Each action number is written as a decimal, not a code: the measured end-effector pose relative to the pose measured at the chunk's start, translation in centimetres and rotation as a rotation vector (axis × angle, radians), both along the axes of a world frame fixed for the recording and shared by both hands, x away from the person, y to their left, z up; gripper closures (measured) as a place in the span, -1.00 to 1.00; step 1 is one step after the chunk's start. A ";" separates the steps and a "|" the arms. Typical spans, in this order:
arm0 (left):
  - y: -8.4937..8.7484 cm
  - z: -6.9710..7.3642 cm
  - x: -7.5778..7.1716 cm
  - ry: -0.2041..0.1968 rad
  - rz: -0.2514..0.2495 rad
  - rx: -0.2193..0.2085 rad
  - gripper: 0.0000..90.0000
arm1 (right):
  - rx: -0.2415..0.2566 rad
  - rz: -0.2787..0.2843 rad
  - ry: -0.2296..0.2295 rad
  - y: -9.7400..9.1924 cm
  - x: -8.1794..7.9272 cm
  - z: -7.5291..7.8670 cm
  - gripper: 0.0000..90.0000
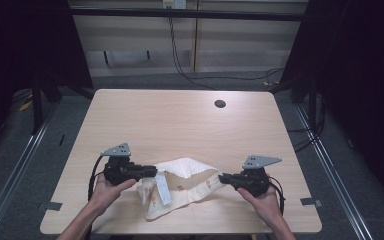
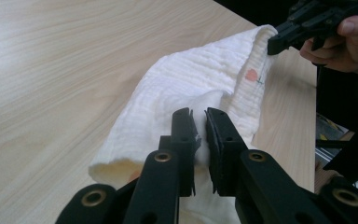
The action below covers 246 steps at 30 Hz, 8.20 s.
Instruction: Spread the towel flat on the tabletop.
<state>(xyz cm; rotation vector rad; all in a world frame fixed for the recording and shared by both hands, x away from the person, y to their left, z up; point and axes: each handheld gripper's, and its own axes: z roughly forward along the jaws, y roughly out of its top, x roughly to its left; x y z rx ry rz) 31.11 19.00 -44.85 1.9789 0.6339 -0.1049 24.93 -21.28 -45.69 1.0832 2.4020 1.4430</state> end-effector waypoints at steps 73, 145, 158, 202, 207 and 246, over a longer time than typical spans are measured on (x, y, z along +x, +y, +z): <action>4.3 12.1 -3.5 -0.242 0.070 -0.200 0.90 | 0.057 0.084 -0.212 -0.7 -1.5 15.7 0.98; -0.2 -1.9 8.7 -0.011 0.271 0.066 0.47 | -0.143 -0.257 0.013 -1.5 14.3 0.5 0.48; 1.9 -1.1 5.5 0.009 0.236 0.088 0.29 | -0.132 -0.138 0.004 -1.4 9.4 1.5 0.49; 0.8 -4.2 -4.4 -0.043 -0.019 0.263 0.27 | -0.328 0.044 0.042 0.7 -3.6 -3.6 0.72; 0.2 -4.5 -4.3 -0.054 -0.059 0.279 0.23 | -0.323 0.032 0.055 0.6 -3.3 -3.6 0.87; 1.6 -3.7 -8.7 0.031 -0.162 0.275 0.91 | -0.253 0.057 0.127 0.4 -7.0 -2.8 0.91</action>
